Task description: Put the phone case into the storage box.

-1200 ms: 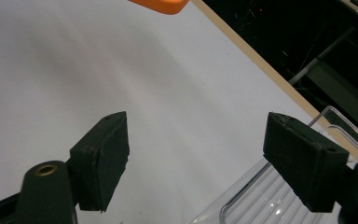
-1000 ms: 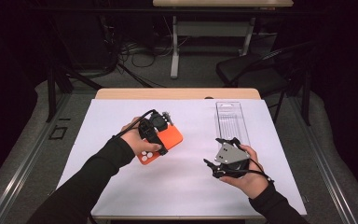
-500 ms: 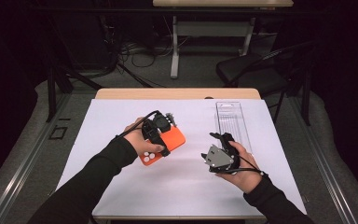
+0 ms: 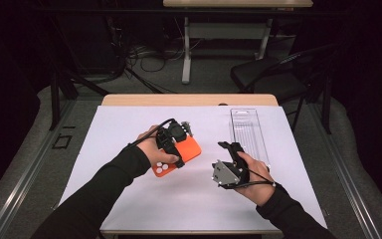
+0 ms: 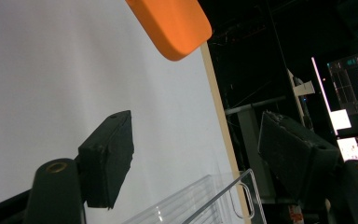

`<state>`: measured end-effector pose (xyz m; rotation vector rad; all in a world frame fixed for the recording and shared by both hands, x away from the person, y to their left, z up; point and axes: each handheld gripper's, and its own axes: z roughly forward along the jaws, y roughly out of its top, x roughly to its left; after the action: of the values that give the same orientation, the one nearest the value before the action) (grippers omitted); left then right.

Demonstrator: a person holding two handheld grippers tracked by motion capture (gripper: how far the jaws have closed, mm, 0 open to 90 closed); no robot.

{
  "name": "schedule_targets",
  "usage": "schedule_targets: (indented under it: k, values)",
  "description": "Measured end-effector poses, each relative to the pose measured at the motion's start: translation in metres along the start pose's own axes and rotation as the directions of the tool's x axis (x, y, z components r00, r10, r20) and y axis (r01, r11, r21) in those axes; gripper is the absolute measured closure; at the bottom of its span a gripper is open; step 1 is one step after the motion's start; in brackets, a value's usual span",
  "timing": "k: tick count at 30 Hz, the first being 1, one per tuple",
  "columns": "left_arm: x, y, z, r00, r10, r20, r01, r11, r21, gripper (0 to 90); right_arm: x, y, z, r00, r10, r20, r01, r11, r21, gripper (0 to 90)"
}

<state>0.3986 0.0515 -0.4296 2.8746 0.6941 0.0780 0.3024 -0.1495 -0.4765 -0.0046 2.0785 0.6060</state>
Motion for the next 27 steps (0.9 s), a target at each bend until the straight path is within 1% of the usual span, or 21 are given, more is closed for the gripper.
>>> schedule_targets:
  k: [1,3,5,6,7,8,13,15,16,17,19,20,21,23,24,25,27]
  values:
    - [-0.001,0.001,0.001,1.0000,-0.005,0.001,0.005,1.0000,-0.003,16.1,0.001,0.001,0.000,1.0000,-0.006,0.003,0.006,1.000,0.002,26.3]
    - [-0.002,0.002,0.002,1.0000,0.002,0.002,-0.002,1.0000,0.003,16.1,0.002,0.002,0.001,0.9998,-0.020,0.004,0.020,1.000,-0.002,26.8]
    - [-0.003,0.004,0.004,1.0000,0.003,0.008,-0.004,1.0000,0.003,16.1,0.002,0.003,0.002,0.9995,-0.033,-0.005,0.033,0.999,0.001,28.9]
    - [-0.003,0.005,0.004,0.9999,0.011,0.007,-0.012,0.9999,0.011,16.1,0.003,0.003,0.002,0.9997,-0.026,-0.005,0.026,1.000,0.001,29.1]
    - [-0.004,0.006,0.005,0.9999,0.009,0.009,-0.009,0.9999,0.010,16.1,0.003,0.003,0.002,0.9991,-0.043,0.001,0.043,0.999,-0.001,30.0]
    - [-0.004,0.006,0.005,0.9999,0.010,0.010,-0.010,0.9999,0.008,16.1,0.004,0.004,0.002,0.9987,-0.050,0.001,0.050,0.999,-0.001,30.4]
    - [-0.008,0.011,0.008,0.9996,0.024,0.016,-0.024,0.9996,0.013,16.1,0.006,0.005,0.003,0.9978,-0.066,0.002,0.066,0.998,0.013,33.0]
    - [-0.009,0.012,0.008,0.9995,0.028,0.016,-0.028,0.9995,0.014,16.1,0.008,0.004,0.003,0.9982,-0.060,0.005,0.060,0.998,0.019,34.8]
    - [-0.010,0.013,0.008,0.9994,0.031,0.017,-0.031,0.9994,0.013,16.1,0.008,0.004,0.003,0.9978,-0.067,0.005,0.067,0.998,0.020,35.4]
    - [-0.010,0.013,0.008,0.9994,0.031,0.016,-0.032,0.9994,0.011,16.1,0.007,0.005,0.003,0.9957,-0.092,0.011,0.092,0.996,0.019,35.4]
    - [-0.011,0.014,0.007,0.9994,0.030,0.017,-0.030,0.9995,0.010,16.1,0.008,0.005,0.004,0.9942,-0.107,0.013,0.106,0.994,0.020,36.4]
    - [-0.011,0.014,0.007,0.9994,0.031,0.017,-0.031,0.9995,0.010,16.1,0.010,0.004,0.004,0.9950,-0.099,0.015,0.099,0.995,0.027,36.8]
    - [-0.011,0.014,0.007,0.9994,0.031,0.016,-0.031,0.9995,0.010,16.1,0.010,0.004,0.005,0.9944,-0.105,0.012,0.105,0.994,0.025,37.1]
    - [-0.011,0.014,0.007,0.9993,0.032,0.017,-0.032,0.9994,0.011,16.1,0.010,0.004,0.005,0.9948,-0.102,0.008,0.102,0.994,0.028,37.9]
    - [-0.011,0.014,0.007,0.9993,0.033,0.016,-0.033,0.9994,0.012,16.1,0.011,0.003,0.006,0.9945,-0.104,0.013,0.104,0.994,0.027,38.4]
    - [-0.012,0.014,0.007,0.9994,0.031,0.017,-0.032,0.9994,0.010,16.1,0.010,0.004,0.006,0.9921,-0.125,0.011,0.125,0.992,0.025,38.8]
    - [-0.012,0.014,0.007,0.9994,0.032,0.015,-0.032,0.9994,0.011,16.1,0.010,0.003,0.006,0.9918,-0.128,0.006,0.127,0.992,0.025,40.0]
